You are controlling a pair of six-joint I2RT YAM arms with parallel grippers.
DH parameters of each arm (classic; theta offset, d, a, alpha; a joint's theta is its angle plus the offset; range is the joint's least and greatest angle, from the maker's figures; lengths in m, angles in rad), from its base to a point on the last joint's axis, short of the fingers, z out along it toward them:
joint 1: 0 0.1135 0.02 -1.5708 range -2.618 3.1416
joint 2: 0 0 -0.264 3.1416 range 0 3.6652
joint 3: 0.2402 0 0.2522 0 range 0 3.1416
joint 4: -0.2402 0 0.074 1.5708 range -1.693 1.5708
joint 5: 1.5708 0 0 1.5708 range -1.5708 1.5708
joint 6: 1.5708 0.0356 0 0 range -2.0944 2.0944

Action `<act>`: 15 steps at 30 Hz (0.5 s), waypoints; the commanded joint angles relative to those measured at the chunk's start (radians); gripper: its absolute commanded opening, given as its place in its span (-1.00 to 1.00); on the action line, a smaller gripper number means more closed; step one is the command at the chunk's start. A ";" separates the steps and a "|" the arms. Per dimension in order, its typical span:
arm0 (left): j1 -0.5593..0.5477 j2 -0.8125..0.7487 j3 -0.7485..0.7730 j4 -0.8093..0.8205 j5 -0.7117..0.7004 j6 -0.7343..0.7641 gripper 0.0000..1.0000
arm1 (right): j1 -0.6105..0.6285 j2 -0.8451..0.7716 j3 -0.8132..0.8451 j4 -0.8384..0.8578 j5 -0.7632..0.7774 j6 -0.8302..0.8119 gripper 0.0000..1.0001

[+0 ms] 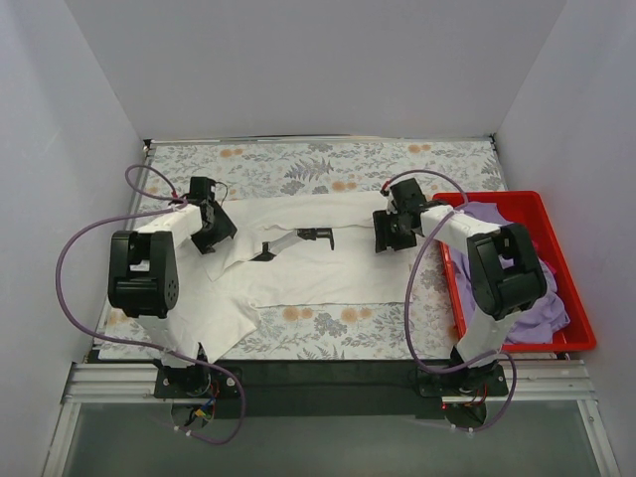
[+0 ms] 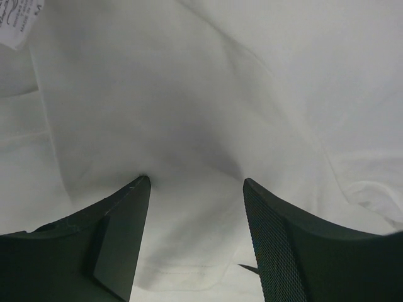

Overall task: Fold and stack the t-shirts
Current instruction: Fold the tshirt

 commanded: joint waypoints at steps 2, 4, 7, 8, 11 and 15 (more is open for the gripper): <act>-0.007 0.078 0.036 0.020 -0.006 0.008 0.14 | -0.008 0.073 0.035 0.002 0.095 -0.018 0.07; -0.011 0.111 0.062 0.025 -0.006 0.003 0.13 | -0.022 0.126 0.058 0.002 0.104 -0.021 0.07; -0.020 0.191 0.129 0.020 0.006 -0.006 0.13 | -0.049 0.197 0.120 0.002 0.141 -0.024 0.06; -0.025 0.214 0.149 0.019 0.019 -0.014 0.13 | -0.059 0.214 0.143 0.002 0.149 -0.025 0.07; -0.037 0.292 0.266 0.013 0.028 -0.024 0.13 | -0.100 0.284 0.235 0.002 0.156 -0.038 0.06; -0.045 0.404 0.430 -0.009 0.054 -0.043 0.13 | -0.132 0.361 0.359 -0.002 0.153 -0.067 0.05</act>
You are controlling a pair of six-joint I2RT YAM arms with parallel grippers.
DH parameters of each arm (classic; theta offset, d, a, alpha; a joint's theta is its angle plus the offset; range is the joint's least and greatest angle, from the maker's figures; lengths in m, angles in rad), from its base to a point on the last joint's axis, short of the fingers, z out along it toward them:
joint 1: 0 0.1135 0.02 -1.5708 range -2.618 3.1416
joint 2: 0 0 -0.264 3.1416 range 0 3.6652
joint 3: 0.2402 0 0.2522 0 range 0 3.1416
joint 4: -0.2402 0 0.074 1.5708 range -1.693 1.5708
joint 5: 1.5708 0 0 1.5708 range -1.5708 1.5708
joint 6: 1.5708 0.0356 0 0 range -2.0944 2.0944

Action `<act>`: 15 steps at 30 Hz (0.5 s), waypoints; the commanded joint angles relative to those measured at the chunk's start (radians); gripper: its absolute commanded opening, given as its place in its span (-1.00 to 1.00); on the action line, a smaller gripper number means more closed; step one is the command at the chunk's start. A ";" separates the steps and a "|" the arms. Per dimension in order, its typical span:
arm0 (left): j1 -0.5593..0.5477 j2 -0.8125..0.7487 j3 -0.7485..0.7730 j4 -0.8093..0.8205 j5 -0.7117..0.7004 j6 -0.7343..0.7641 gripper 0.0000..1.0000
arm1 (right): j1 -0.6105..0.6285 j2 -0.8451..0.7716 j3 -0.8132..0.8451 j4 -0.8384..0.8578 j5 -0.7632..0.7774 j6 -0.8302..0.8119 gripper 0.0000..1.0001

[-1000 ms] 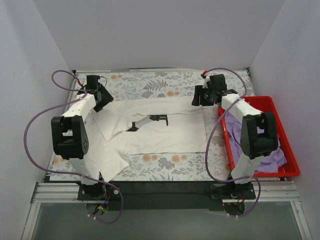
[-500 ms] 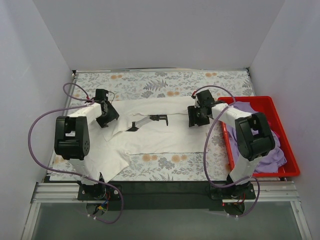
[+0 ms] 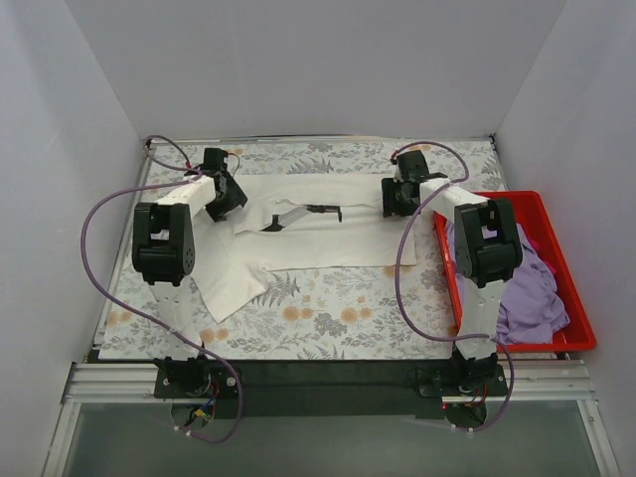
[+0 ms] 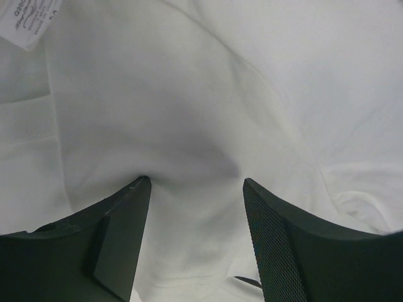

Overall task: Fold and stack the t-shirts
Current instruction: Fold the tshirt

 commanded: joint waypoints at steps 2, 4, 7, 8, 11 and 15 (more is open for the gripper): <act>-0.011 0.147 0.107 -0.016 0.059 -0.041 0.13 | -0.038 0.094 0.086 -0.043 0.028 -0.048 0.05; -0.011 0.127 0.153 -0.039 0.057 -0.041 0.14 | -0.038 0.063 0.096 -0.046 0.004 -0.054 0.07; -0.004 0.031 0.147 -0.062 0.033 -0.033 0.15 | -0.036 -0.015 0.073 -0.052 -0.035 -0.059 0.17; 0.000 -0.001 0.130 -0.065 0.028 -0.032 0.15 | -0.036 -0.039 0.047 -0.055 -0.038 -0.057 0.19; 0.023 -0.160 0.021 -0.066 0.019 -0.041 0.16 | -0.036 -0.148 -0.033 -0.066 -0.099 -0.047 0.29; 0.075 -0.346 -0.170 -0.062 -0.009 -0.073 0.16 | -0.035 -0.302 -0.149 -0.087 -0.108 -0.027 0.29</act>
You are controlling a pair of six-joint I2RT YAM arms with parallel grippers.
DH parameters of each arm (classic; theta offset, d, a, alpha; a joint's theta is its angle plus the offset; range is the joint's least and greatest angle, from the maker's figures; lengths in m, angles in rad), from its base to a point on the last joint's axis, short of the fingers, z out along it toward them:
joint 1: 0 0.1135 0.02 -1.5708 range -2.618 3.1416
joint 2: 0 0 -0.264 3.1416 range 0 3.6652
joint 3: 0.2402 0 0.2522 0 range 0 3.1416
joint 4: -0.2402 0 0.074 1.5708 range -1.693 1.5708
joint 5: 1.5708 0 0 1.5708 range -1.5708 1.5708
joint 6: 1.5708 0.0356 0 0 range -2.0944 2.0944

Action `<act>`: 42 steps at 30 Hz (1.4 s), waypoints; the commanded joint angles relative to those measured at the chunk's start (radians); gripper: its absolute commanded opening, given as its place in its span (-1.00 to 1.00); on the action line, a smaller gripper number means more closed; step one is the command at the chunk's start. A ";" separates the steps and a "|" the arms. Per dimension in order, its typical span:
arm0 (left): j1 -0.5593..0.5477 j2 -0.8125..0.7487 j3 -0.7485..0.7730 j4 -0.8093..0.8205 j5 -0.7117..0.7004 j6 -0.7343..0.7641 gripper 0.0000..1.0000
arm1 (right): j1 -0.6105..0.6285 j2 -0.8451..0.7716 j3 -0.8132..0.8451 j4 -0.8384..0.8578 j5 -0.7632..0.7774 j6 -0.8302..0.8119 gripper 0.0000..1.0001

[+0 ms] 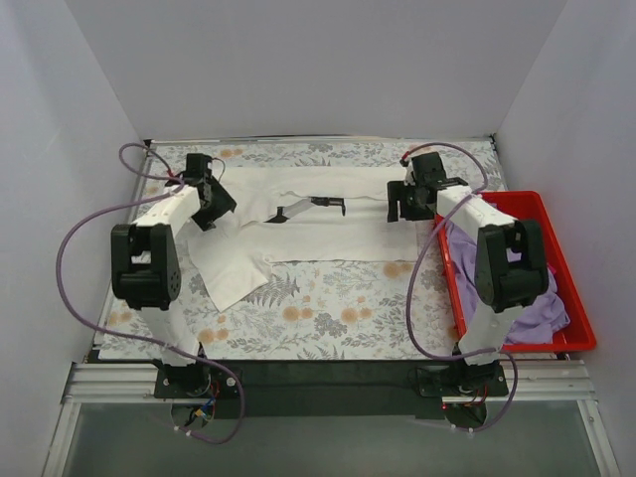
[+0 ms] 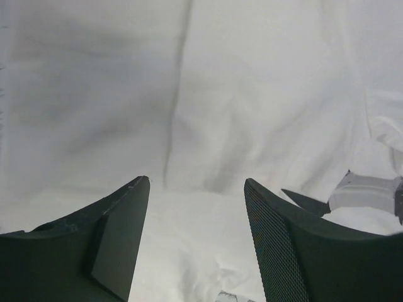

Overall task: Fold and stack the t-shirts
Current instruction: Fold the tshirt

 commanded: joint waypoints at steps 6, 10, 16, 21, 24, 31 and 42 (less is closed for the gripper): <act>0.152 -0.321 -0.326 0.066 -0.031 -0.059 0.10 | 0.003 -0.251 -0.223 -0.057 -0.059 0.017 0.14; 0.184 -0.283 -0.357 0.086 -0.025 -0.054 0.04 | 0.011 -0.312 -0.305 -0.057 -0.070 0.025 0.05; 0.195 -0.229 -0.372 0.138 -0.038 -0.022 0.00 | 0.022 -0.341 -0.365 -0.051 -0.058 0.029 0.04; 0.199 -0.229 -0.343 0.107 -0.078 -0.004 -0.01 | 0.026 -0.355 -0.374 -0.049 -0.051 0.032 0.04; 0.198 -0.270 -0.317 0.064 -0.144 0.013 0.00 | 0.026 -0.367 -0.376 -0.048 -0.050 0.035 0.04; 0.198 -0.261 -0.345 0.099 -0.166 0.058 0.00 | 0.026 -0.367 -0.383 -0.049 -0.024 0.045 0.04; 0.198 -0.208 -0.377 0.113 -0.118 0.082 -0.12 | 0.026 -0.355 -0.385 -0.049 0.011 0.054 0.04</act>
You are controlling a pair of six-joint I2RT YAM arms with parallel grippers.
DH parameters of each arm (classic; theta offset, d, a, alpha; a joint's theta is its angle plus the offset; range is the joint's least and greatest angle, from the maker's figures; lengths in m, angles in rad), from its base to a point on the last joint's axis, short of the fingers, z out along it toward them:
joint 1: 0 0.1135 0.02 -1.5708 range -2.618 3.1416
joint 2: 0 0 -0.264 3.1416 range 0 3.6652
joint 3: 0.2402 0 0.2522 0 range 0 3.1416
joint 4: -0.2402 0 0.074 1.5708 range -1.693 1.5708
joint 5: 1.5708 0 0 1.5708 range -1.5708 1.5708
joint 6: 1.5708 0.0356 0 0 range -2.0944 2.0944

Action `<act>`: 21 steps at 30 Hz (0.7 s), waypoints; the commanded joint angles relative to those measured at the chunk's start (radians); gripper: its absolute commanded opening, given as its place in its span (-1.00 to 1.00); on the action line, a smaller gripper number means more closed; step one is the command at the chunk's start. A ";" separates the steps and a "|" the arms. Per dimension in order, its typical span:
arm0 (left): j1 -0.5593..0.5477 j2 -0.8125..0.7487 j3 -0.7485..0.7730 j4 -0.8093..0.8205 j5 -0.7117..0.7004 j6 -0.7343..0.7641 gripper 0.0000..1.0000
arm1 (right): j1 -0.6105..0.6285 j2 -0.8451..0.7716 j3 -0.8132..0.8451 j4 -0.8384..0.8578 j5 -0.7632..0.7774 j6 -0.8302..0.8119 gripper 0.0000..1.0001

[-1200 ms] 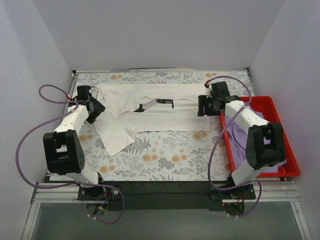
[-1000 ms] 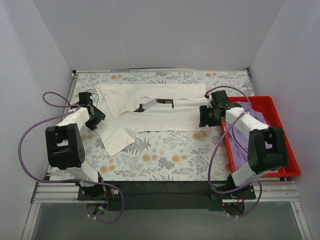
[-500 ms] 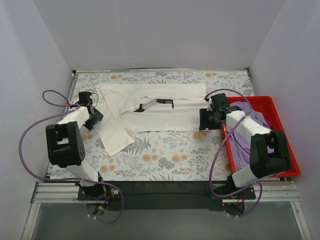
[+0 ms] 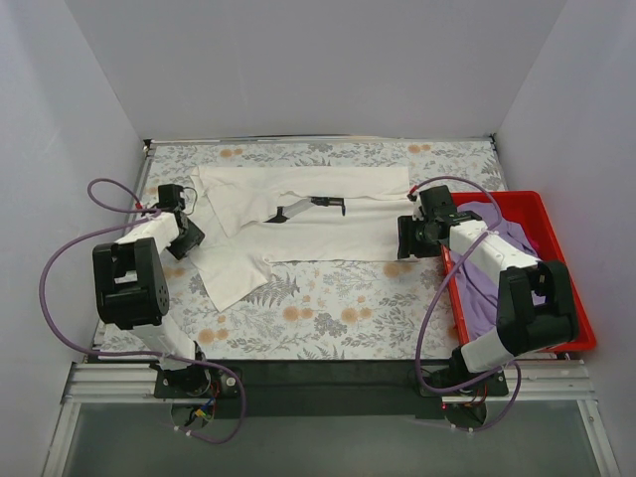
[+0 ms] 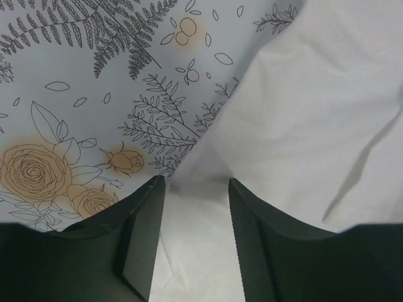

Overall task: Fold and stack the t-shirts
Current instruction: Fold the tshirt

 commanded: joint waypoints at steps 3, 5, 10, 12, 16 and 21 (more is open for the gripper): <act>0.005 -0.010 -0.038 0.013 0.021 0.019 -0.29 | 0.003 -0.007 -0.014 0.009 0.047 0.027 0.04; 0.005 -0.016 -0.053 0.013 0.022 0.019 -0.45 | 0.004 -0.002 -0.013 0.009 0.076 0.033 0.04; 0.005 -0.046 -0.065 0.013 0.009 0.026 -0.89 | 0.004 0.024 -0.006 0.009 0.119 0.064 0.05; 0.005 -0.049 -0.059 0.002 -0.008 0.032 -1.00 | 0.004 0.033 0.001 0.009 0.139 0.076 0.04; 0.007 -0.072 -0.058 -0.030 -0.071 0.034 -1.00 | 0.007 0.062 0.015 0.010 0.174 0.085 0.04; 0.010 -0.104 -0.075 -0.067 -0.093 0.020 -1.00 | 0.026 0.105 0.026 0.009 0.188 0.102 -0.01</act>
